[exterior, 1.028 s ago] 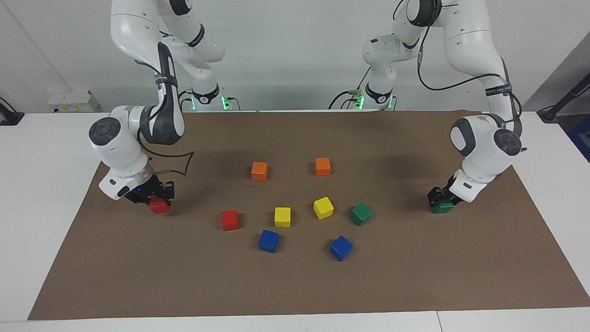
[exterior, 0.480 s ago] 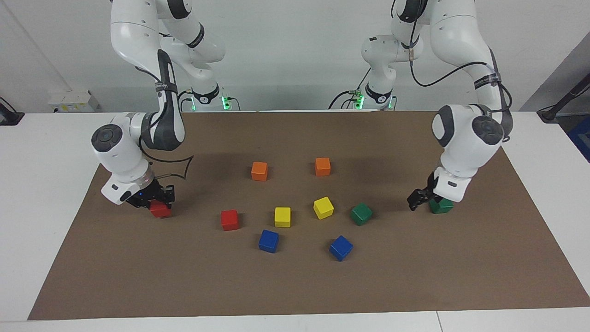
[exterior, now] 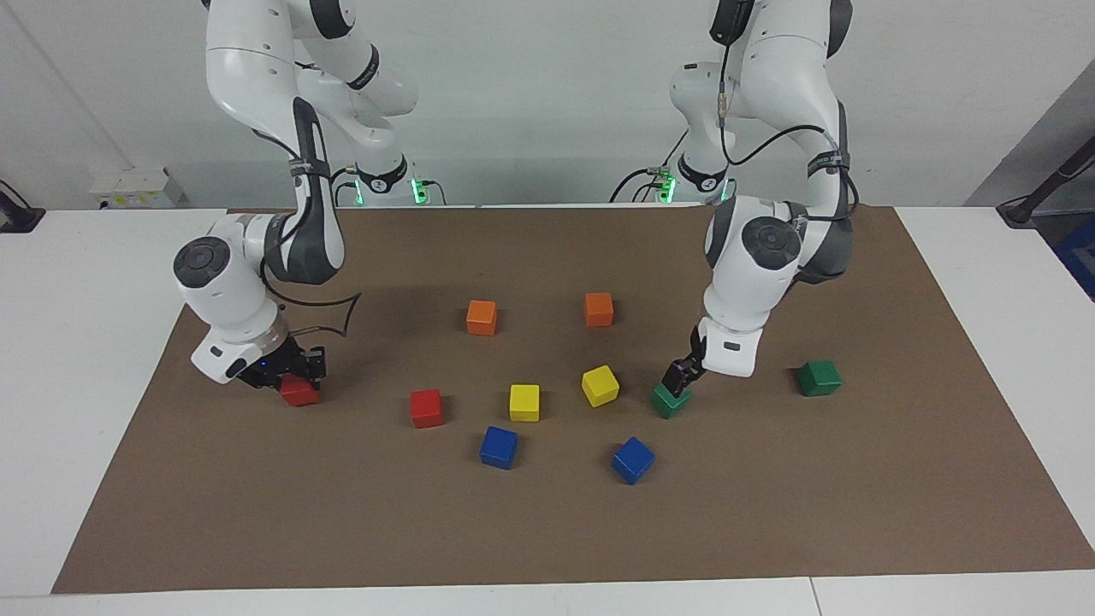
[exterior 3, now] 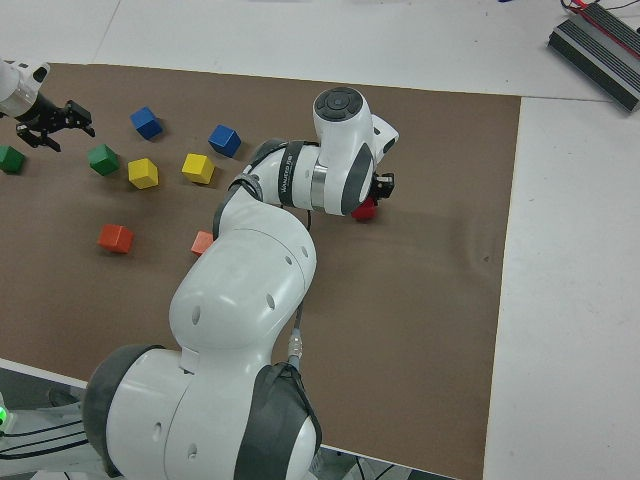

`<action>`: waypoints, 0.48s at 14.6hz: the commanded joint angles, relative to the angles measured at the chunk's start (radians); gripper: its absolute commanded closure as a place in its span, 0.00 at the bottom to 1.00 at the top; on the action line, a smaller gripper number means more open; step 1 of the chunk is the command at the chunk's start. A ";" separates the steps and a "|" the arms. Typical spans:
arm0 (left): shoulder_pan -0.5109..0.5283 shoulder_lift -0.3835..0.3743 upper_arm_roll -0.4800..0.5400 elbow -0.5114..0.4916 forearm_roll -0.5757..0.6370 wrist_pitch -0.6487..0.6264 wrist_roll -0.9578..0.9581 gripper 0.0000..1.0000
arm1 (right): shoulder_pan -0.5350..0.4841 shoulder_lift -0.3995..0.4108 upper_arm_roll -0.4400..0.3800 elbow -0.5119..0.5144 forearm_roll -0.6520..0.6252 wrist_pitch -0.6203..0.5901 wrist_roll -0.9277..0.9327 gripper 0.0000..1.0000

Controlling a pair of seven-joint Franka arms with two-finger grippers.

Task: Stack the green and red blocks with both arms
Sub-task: 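Grasp the second green block with the left gripper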

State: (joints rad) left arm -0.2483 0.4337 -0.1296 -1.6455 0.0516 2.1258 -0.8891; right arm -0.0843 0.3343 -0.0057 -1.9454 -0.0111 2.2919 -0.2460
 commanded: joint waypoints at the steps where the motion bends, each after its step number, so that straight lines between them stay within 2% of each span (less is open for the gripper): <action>1: -0.016 0.025 0.016 0.006 0.024 0.043 -0.067 0.00 | -0.017 -0.006 0.013 -0.020 0.003 0.029 -0.030 1.00; 7: -0.039 0.023 0.018 -0.086 0.025 0.151 -0.068 0.00 | -0.017 0.005 0.013 -0.020 0.003 0.038 -0.029 1.00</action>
State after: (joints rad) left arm -0.2597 0.4635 -0.1288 -1.6963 0.0570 2.2314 -0.9317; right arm -0.0843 0.3365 -0.0045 -1.9522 -0.0111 2.2969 -0.2460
